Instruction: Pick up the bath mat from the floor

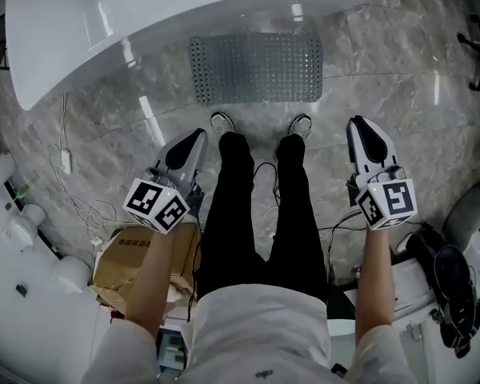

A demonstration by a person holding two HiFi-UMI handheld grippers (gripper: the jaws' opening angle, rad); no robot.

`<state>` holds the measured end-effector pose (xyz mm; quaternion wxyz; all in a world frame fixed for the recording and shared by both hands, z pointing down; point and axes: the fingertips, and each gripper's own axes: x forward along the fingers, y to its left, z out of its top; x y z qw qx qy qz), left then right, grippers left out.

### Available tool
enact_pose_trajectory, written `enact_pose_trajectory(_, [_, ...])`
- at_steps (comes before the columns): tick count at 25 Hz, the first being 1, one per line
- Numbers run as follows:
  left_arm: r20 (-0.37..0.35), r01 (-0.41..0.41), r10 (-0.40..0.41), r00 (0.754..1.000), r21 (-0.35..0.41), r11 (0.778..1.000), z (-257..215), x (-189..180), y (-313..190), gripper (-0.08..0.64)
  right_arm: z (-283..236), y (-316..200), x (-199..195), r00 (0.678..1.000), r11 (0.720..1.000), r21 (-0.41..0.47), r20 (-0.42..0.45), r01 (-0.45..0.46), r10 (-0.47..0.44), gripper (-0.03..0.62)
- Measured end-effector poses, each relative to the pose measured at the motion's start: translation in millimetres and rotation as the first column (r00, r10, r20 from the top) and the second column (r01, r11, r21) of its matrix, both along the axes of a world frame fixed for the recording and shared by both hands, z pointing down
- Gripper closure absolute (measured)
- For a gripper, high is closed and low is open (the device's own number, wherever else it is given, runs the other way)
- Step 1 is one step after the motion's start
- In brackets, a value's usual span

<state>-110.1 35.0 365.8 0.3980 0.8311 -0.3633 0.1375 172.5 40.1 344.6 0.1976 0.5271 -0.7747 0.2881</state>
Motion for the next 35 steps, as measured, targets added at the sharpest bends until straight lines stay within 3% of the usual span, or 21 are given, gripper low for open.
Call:
enact_pose_trajectory(3, [-0.043, 0.018, -0.021, 0.999, -0.064, 0.998, 42.4, -15.6, -6.7, 0.555, 39.3, 1.2, -12.5, 1.000, 1.000, -0.029, -0.018, 0.004, -0.004, 0.582])
enact_pose_trajectory(9, [-0.023, 0.008, -0.011, 1.000, -0.108, 0.994, 147.1, -33.3, -11.8, 0.555, 141.5, -1.6, -19.6, 0.996, 0.994, -0.099, -0.069, 0.047, -0.054, 0.564])
enact_pose_trajectory(11, [0.000, 0.003, -0.003, 1.000, -0.127, 0.992, 190.1, -36.1, -9.6, 0.555, 181.9, -4.0, -19.5, 0.995, 0.991, -0.118, -0.065, 0.069, -0.077, 0.518])
enact_pose_trajectory(20, [0.116, 0.014, 0.013, 0.993, -0.225, 0.974, 357.5, -62.4, 28.7, 0.555, 358.3, 14.8, 5.9, 0.987, 0.967, -0.238, -0.111, 0.087, -0.116, 0.474])
enact_pose_trajectory(24, [0.164, 0.064, -0.021, 0.986, -0.260, 0.964, 420.1, -78.0, 30.3, 0.554, 436.9, 18.7, 35.6, 0.987, 0.950, -0.310, -0.134, 0.043, -0.088, 0.469])
enact_pose_trajectory(27, [0.196, 0.052, -0.003, 0.981, -0.248, 0.967, 466.8, -78.5, 18.7, 0.551, 496.8, 15.1, 59.0, 0.990, 0.931, -0.365, -0.134, -0.006, -0.047, 0.460])
enact_pose_trajectory(32, [0.264, 0.111, -0.039, 0.964, -0.263, 0.958, 543.4, -93.8, 9.5, 0.462, 573.6, 9.2, 92.4, 0.977, 0.913, -0.408, -0.200, -0.013, -0.075, 0.456])
enact_pose_trajectory(35, [0.343, 0.147, -0.046, 0.938, -0.274, 0.951, 586.4, -117.4, 3.1, 0.429, 602.5, 5.5, 109.0, 0.975, 0.907, -0.420, -0.213, -0.038, -0.058, 0.446])
